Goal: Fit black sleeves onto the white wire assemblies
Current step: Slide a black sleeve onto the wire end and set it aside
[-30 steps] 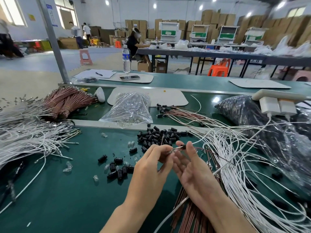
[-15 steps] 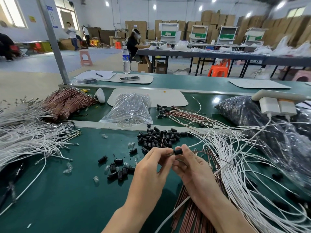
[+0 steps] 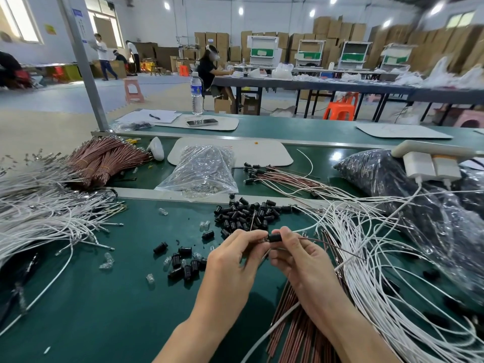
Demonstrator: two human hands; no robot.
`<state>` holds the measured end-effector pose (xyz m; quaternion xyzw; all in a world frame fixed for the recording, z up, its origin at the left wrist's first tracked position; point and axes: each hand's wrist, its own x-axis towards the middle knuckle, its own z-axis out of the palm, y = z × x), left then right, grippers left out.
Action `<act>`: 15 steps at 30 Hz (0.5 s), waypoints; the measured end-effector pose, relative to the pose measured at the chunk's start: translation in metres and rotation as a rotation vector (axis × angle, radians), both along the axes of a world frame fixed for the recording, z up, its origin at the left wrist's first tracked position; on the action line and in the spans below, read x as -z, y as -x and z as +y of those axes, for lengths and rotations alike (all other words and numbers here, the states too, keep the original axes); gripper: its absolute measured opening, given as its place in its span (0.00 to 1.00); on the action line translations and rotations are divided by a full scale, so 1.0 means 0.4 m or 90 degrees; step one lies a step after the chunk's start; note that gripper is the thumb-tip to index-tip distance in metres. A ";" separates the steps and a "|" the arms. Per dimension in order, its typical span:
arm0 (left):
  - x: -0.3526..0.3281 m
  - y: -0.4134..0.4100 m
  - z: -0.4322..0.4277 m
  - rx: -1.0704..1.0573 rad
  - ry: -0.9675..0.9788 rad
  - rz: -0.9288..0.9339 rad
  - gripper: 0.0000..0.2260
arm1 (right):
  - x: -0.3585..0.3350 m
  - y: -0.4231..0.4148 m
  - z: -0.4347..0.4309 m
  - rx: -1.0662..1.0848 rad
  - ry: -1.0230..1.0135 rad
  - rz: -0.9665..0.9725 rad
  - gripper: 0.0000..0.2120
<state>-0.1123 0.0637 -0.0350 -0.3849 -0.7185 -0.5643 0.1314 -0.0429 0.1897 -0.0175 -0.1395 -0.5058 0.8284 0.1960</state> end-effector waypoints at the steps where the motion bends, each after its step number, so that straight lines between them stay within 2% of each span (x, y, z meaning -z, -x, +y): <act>1: -0.001 -0.002 0.002 0.004 0.006 0.002 0.09 | 0.000 0.000 0.001 -0.005 0.013 0.007 0.16; 4: -0.003 -0.006 0.005 0.022 0.011 -0.016 0.09 | -0.001 -0.002 0.006 -0.012 0.047 0.021 0.15; 10: -0.001 -0.008 0.005 0.044 -0.004 -0.102 0.07 | -0.001 -0.002 0.008 0.004 0.029 0.013 0.15; 15: 0.001 -0.005 0.001 0.051 -0.001 -0.101 0.08 | 0.003 0.003 0.010 -0.034 0.052 0.017 0.19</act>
